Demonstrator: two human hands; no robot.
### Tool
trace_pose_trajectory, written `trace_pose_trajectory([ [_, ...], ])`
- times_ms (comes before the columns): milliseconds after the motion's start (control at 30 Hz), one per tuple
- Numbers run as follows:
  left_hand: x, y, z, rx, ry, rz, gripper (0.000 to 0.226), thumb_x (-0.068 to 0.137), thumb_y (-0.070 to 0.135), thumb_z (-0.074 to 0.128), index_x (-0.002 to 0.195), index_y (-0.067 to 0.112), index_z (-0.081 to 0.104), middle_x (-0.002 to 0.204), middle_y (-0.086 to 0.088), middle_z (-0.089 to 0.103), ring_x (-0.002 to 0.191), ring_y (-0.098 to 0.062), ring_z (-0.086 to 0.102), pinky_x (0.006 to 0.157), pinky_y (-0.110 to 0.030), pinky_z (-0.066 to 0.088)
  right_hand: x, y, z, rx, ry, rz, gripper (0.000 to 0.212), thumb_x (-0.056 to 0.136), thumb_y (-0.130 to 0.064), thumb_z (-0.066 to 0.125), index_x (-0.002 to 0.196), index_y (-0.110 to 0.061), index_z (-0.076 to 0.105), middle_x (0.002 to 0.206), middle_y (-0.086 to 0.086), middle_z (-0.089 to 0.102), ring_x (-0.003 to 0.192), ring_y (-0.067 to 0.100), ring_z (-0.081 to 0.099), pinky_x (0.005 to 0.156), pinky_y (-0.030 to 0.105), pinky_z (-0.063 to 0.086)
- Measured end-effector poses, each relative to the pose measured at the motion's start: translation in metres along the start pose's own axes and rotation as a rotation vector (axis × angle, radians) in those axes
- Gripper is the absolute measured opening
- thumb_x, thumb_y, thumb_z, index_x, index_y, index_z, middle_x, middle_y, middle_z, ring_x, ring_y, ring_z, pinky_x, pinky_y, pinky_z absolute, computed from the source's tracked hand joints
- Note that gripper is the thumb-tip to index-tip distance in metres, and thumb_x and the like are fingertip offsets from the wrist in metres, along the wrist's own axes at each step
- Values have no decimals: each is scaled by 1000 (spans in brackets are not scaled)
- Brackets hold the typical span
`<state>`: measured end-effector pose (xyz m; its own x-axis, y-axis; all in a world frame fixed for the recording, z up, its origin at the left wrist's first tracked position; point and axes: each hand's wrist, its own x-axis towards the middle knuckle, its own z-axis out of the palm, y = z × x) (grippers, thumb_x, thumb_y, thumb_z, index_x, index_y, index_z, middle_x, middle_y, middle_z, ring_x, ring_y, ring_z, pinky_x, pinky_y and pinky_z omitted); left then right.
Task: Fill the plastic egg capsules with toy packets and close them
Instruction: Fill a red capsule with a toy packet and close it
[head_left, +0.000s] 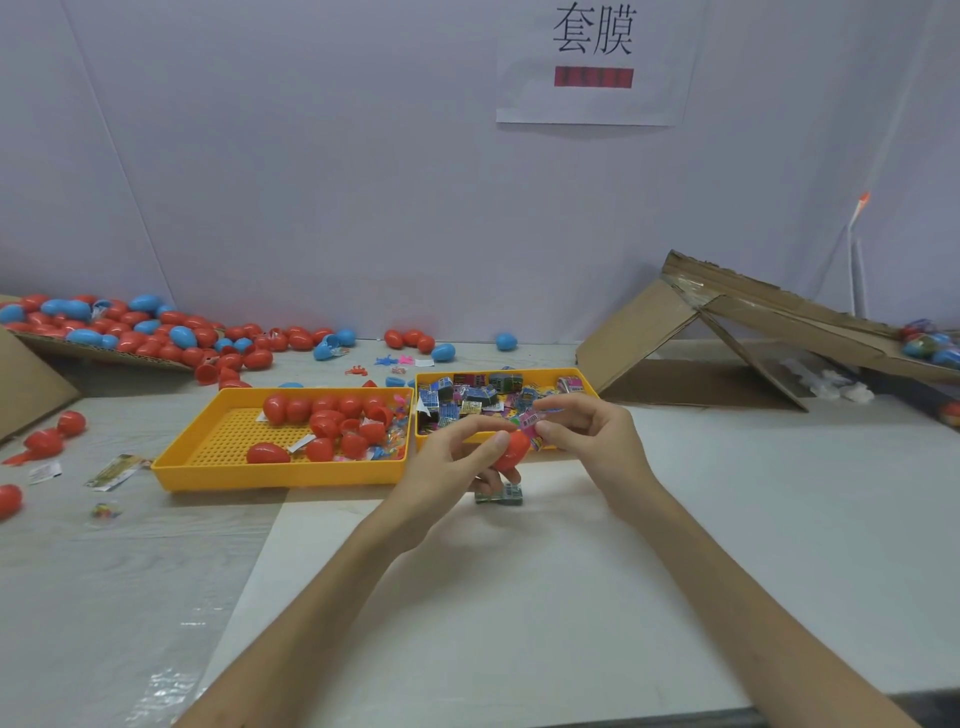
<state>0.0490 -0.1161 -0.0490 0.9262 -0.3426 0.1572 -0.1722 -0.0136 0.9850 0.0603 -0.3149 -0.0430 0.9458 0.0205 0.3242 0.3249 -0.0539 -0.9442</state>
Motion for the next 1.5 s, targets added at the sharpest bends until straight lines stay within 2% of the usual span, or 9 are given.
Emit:
trace_pose_trajectory([
  [133,0,0,1,-2,-15,-5,25,102,28,57,123,19,65,86,-10,76,70,-18,62,76,-33,54,-1,-1,0,28,-37,4,26,87,1,72,100,-21,75,90,10,78,90,26,75,86,44,60],
  [333,1,-2,-1,-20,-9,-5,20,102,26,57,118,20,68,80,-7,74,66,-16,62,69,-27,55,-2,-4,1,58,-90,11,30,89,0,71,95,-28,78,93,11,78,89,27,75,78,35,61],
  [533,2,-3,-3,-15,-3,-2,19,103,28,57,113,21,71,80,-6,74,65,-15,63,67,-26,56,0,-2,-1,68,-101,31,21,88,-8,72,96,-26,78,96,14,77,94,29,74,91,48,58],
  [733,3,-4,-3,-8,3,-7,17,101,31,58,110,26,72,83,-6,75,68,-14,65,69,-26,57,1,-3,-3,128,-121,82,18,82,-19,74,98,-28,78,92,12,77,92,26,72,90,46,55],
  [867,3,-4,-3,-5,13,-15,19,103,32,56,111,23,71,84,-8,76,68,-15,64,72,-30,56,1,-2,-2,139,-141,76,23,77,-23,76,99,-29,78,96,14,76,96,33,72,95,48,55],
  [967,3,-4,-3,-12,24,-21,23,101,35,56,110,19,70,84,-10,76,68,-17,64,76,-34,56,-1,-3,-1,129,-155,67,23,80,-13,77,98,-27,78,96,11,77,96,31,72,88,45,58],
  [1133,3,-4,-3,-7,41,-37,26,101,36,56,109,15,69,84,-11,77,67,-16,64,78,-36,57,-2,-5,1,22,-125,23,26,82,2,78,94,-21,76,86,-3,74,77,14,71,67,24,55],
  [1333,3,-5,-3,31,63,-29,24,102,35,56,106,14,69,79,-13,76,63,-15,67,71,-33,57,-6,-6,5,-54,-204,-19,15,83,-3,78,87,-18,76,83,6,75,73,21,71,67,27,55],
  [1500,2,-6,-2,69,67,-28,26,104,35,52,107,17,70,77,-10,75,67,-17,70,71,-32,57,-7,-5,7,-130,-211,-61,19,84,-4,79,84,-23,76,83,2,74,71,21,71,66,24,52],
])
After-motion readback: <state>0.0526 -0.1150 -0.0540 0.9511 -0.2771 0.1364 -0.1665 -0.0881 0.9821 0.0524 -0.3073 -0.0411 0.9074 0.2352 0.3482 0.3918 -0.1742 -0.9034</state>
